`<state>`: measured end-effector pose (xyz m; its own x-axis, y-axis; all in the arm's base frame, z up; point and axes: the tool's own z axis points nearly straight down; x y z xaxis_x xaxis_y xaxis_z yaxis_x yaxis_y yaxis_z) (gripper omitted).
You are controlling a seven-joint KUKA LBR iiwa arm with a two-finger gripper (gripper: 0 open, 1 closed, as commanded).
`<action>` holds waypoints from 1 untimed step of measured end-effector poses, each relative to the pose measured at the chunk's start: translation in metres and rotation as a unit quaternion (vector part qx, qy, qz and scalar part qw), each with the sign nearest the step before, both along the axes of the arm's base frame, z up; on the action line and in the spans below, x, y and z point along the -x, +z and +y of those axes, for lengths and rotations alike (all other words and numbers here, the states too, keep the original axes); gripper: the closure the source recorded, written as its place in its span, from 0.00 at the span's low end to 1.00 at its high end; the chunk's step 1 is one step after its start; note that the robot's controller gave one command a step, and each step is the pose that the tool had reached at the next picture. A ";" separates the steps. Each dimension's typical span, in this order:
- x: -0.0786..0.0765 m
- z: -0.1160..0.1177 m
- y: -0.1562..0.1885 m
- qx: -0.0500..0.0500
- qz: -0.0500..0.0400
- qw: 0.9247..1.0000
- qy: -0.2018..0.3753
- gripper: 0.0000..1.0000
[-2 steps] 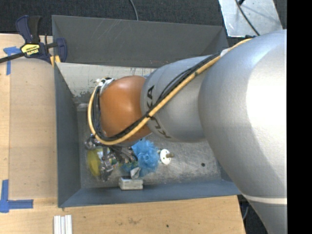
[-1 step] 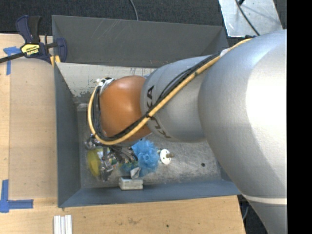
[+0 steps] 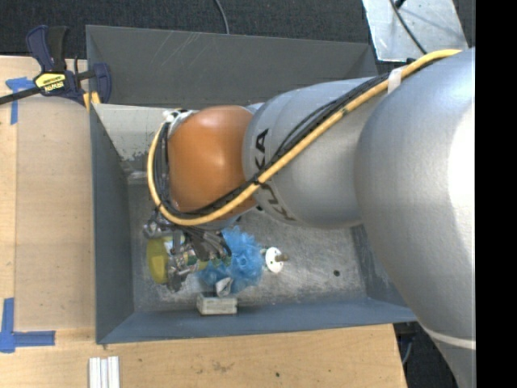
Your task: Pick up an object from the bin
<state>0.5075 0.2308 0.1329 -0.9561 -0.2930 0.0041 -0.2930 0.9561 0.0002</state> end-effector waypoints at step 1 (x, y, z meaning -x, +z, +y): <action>-0.003 -0.004 0.028 -0.002 -0.005 1.000 0.022 1.00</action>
Offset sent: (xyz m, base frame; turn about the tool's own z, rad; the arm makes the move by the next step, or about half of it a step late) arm 0.0047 -0.0094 0.1010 -0.0395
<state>0.5108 0.2267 0.1606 -0.9422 -0.3350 -0.0064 -0.3350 0.9422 0.0004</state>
